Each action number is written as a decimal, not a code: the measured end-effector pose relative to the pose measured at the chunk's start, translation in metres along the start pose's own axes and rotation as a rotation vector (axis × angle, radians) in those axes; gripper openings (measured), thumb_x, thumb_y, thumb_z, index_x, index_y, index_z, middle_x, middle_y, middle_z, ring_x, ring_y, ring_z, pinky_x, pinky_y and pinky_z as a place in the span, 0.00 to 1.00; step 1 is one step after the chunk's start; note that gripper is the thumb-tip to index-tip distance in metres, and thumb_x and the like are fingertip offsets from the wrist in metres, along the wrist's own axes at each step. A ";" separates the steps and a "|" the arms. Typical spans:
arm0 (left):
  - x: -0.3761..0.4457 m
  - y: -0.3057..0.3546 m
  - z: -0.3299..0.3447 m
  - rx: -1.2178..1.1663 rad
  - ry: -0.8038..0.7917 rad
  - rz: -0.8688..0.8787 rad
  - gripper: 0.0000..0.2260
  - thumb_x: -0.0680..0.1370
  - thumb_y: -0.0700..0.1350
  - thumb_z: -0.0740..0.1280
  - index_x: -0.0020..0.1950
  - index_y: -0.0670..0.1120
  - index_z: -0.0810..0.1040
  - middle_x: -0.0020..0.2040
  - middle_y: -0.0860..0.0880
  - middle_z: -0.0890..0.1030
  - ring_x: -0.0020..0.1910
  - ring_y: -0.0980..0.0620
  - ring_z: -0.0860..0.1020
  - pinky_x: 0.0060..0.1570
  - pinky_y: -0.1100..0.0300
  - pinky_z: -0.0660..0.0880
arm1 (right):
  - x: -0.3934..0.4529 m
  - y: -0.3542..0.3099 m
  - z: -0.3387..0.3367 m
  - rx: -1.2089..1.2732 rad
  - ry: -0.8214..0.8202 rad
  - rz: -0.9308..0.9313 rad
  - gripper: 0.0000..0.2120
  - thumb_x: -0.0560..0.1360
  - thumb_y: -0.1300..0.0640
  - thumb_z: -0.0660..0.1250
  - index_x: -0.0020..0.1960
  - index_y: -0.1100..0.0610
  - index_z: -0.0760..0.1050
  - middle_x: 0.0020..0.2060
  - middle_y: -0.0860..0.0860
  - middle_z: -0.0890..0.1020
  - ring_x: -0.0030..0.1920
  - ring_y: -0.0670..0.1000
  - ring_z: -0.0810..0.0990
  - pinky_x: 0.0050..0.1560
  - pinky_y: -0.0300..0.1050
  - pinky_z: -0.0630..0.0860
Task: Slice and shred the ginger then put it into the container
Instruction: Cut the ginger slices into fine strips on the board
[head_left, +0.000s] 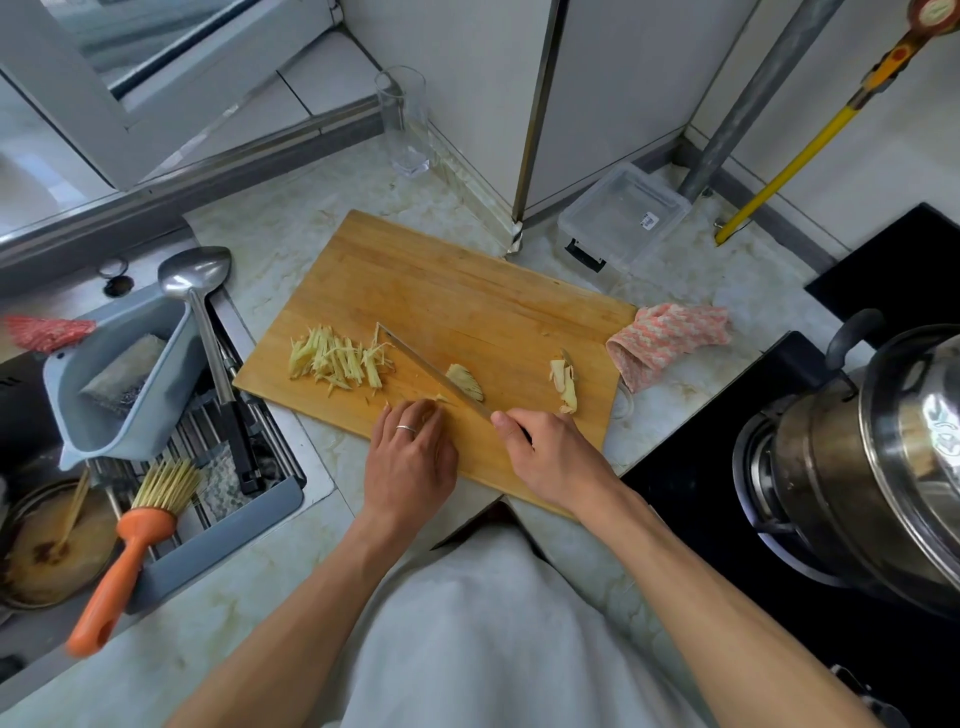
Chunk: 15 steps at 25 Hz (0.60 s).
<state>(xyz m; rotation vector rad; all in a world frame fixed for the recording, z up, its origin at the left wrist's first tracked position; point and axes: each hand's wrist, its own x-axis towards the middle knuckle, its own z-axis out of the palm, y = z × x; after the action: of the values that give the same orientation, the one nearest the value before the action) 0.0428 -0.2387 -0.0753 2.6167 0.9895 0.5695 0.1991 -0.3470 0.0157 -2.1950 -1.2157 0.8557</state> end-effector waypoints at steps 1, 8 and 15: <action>0.000 0.000 0.000 -0.004 -0.007 0.025 0.18 0.76 0.46 0.61 0.60 0.39 0.81 0.59 0.41 0.80 0.60 0.39 0.76 0.67 0.43 0.69 | 0.000 0.001 0.001 -0.002 -0.005 0.000 0.22 0.84 0.43 0.55 0.34 0.52 0.62 0.26 0.49 0.68 0.34 0.60 0.72 0.35 0.59 0.70; -0.001 0.002 -0.001 -0.030 -0.011 0.066 0.16 0.76 0.45 0.62 0.58 0.40 0.82 0.58 0.43 0.82 0.60 0.42 0.78 0.67 0.47 0.69 | 0.002 0.002 0.000 -0.006 -0.006 0.001 0.22 0.84 0.43 0.55 0.34 0.51 0.62 0.26 0.48 0.68 0.34 0.58 0.71 0.35 0.58 0.70; -0.011 -0.008 -0.013 -0.112 0.052 -0.025 0.14 0.77 0.45 0.62 0.54 0.40 0.84 0.54 0.44 0.84 0.55 0.41 0.79 0.55 0.49 0.78 | -0.001 0.014 -0.005 0.071 -0.003 0.008 0.23 0.84 0.45 0.56 0.33 0.53 0.62 0.26 0.45 0.65 0.29 0.45 0.63 0.32 0.45 0.61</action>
<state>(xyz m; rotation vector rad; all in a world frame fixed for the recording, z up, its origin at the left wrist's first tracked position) 0.0244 -0.2391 -0.0697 2.4991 0.9753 0.6709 0.2103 -0.3549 0.0098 -2.1448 -1.1606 0.8923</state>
